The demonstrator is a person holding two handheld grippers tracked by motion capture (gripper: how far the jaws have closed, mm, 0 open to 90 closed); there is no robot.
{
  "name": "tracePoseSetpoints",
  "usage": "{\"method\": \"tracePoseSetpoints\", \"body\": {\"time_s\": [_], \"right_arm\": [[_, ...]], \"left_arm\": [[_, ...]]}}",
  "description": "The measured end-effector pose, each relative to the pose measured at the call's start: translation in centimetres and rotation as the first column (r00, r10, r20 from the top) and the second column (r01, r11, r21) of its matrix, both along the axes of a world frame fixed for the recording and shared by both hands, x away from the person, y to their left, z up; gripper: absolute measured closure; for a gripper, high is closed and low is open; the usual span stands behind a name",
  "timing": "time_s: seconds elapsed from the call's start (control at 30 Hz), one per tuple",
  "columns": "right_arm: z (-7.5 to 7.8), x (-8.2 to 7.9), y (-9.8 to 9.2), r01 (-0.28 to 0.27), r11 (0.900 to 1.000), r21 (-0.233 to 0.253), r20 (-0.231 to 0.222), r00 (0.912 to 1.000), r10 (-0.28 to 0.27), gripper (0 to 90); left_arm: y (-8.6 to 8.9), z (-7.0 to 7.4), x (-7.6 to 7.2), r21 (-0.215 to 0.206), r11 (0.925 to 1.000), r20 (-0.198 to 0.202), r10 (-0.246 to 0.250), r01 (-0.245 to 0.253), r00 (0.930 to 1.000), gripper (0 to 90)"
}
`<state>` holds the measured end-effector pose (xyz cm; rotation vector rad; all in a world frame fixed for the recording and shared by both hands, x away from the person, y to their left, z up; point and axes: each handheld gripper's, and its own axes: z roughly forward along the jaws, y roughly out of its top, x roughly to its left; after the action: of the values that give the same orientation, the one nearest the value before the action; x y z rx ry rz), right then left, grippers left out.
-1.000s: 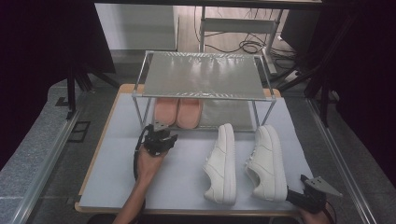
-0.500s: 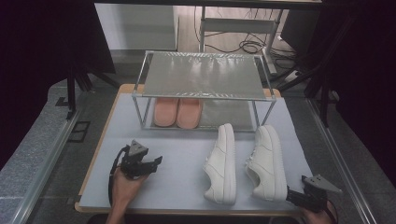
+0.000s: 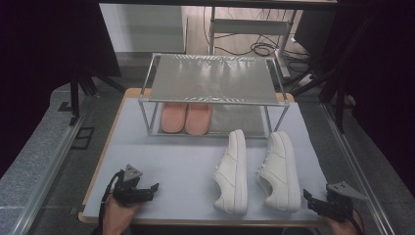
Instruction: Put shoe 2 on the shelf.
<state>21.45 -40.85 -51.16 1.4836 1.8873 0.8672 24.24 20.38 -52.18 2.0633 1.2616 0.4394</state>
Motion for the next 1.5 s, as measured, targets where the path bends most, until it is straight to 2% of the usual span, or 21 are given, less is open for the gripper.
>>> {"method": "tracePoseSetpoints", "body": {"time_s": [0.03, 0.07, 0.1, 0.5, 0.63, 0.73, 0.9, 0.93, 1.03, 1.1, 1.3, 1.33, 1.37, 1.4, 1.43, 1.47, 1.5], "right_arm": [[0.2, 0.0, -0.2, 0.003, 1.000, 0.005, 0.005, 1.0000, -0.003, 13.5], [0.6, -0.1, -0.4, 0.008, 1.000, 0.021, 0.009, 0.9999, -0.008, 13.5], [0.8, 0.0, -0.5, 0.008, 1.000, 0.029, 0.011, 0.9999, -0.009, 13.5], [3.8, 0.6, -0.2, -0.008, 0.997, 0.083, 0.016, 0.9999, 0.006, 13.8], [4.7, 1.0, 0.3, -0.041, 0.992, 0.118, -0.022, 0.9988, 0.044, 13.7], [5.2, 1.2, 0.5, -0.061, 0.992, 0.107, -0.032, 0.9974, 0.065, 13.6], [5.7, 1.4, 0.5, -0.059, 0.992, 0.115, -0.039, 0.9972, 0.064, 13.7], [6.0, 1.4, 0.6, -0.058, 0.991, 0.124, -0.057, 0.9963, 0.065, 17.5], [6.5, 1.2, 1.0, -0.061, 0.994, 0.093, -0.053, 0.9964, 0.067, 31.9], [6.8, 1.1, 1.1, -0.072, 0.992, 0.101, -0.048, 0.9958, 0.077, 40.8], [7.6, 1.0, 2.0, -0.140, 0.985, 0.099, -0.022, 0.9895, 0.143, 62.6], [7.8, 1.0, 2.3, -0.156, 0.983, 0.094, -0.024, 0.9870, 0.159, 62.6], [7.9, 1.0, 2.5, -0.178, 0.980, 0.084, -0.025, 0.9832, 0.181, 69.9], [8.0, 1.0, 2.9, -0.195, 0.978, 0.077, -0.026, 0.9800, 0.197, 73.6], [8.0, 1.0, 2.9, -0.195, 0.978, 0.077, -0.026, 0.9800, 0.197, 73.6], [8.2, 1.1, 3.4, -0.227, 0.971, 0.069, -0.028, 0.9730, 0.229, 79.8], [8.2, 1.2, 3.7, -0.238, 0.968, 0.073, -0.030, 0.9701, 0.241, 83.1]], "left_arm": [[0.0, -0.1, -0.1, 0.002, 1.0000, 0.007, 0.002, -0.002, 1.0000, 15.8], [-0.3, -0.2, -0.2, 0.033, 0.9995, 0.020, -0.003, 0.003, 0.9998, 16.1], [-0.3, -0.2, -0.2, 0.035, 0.9994, 0.025, -0.005, 0.004, 0.9997, 15.6], [-0.2, -0.4, -0.4, 0.020, 0.9998, 0.041, 0.006, -0.007, 0.9991, 15.8], [-0.2, -0.4, -0.4, 0.018, 0.9998, 0.043, 0.011, -0.012, 0.9990, 16.3], [-0.2, -0.4, -0.5, 0.018, 0.9997, 0.044, 0.014, -0.015, 0.9989, 16.8], [-0.2, -0.4, -0.5, 0.018, 0.9997, 0.045, 0.015, -0.016, 0.9989, 16.9], [-0.2, -0.4, -0.5, 0.017, 0.9997, 0.045, 0.015, -0.016, 0.9989, 17.0], [-0.2, -0.4, -0.5, 0.017, 0.9997, 0.045, 0.016, -0.016, 0.9989, 17.0], [-0.2, -0.4, -0.5, 0.017, 0.9997, 0.045, 0.016, -0.017, 0.9989, 17.1], [-0.2, -0.4, -0.5, 0.017, 0.9997, 0.046, 0.017, -0.018, 0.9988, 17.2], [-0.2, -0.4, -0.5, 0.017, 0.9997, 0.046, 0.017, -0.018, 0.9988, 17.2], [-0.2, -0.4, -0.5, 0.017, 0.9997, 0.046, 0.017, -0.018, 0.9988, 17.2], [-0.2, -0.4, -0.5, 0.017, 0.9997, 0.046, 0.017, -0.018, 0.9988, 17.2], [-0.2, -0.4, -0.5, 0.017, 0.9997, 0.046, 0.017, -0.018, 0.9988, 17.2], [-0.2, -0.4, -0.5, 0.017, 0.9997, 0.046, 0.017, -0.018, 0.9988, 17.2], [-0.2, -0.4, -0.5, 0.017, 0.9997, 0.046, 0.018, -0.018, 0.9988, 17.2]]}}
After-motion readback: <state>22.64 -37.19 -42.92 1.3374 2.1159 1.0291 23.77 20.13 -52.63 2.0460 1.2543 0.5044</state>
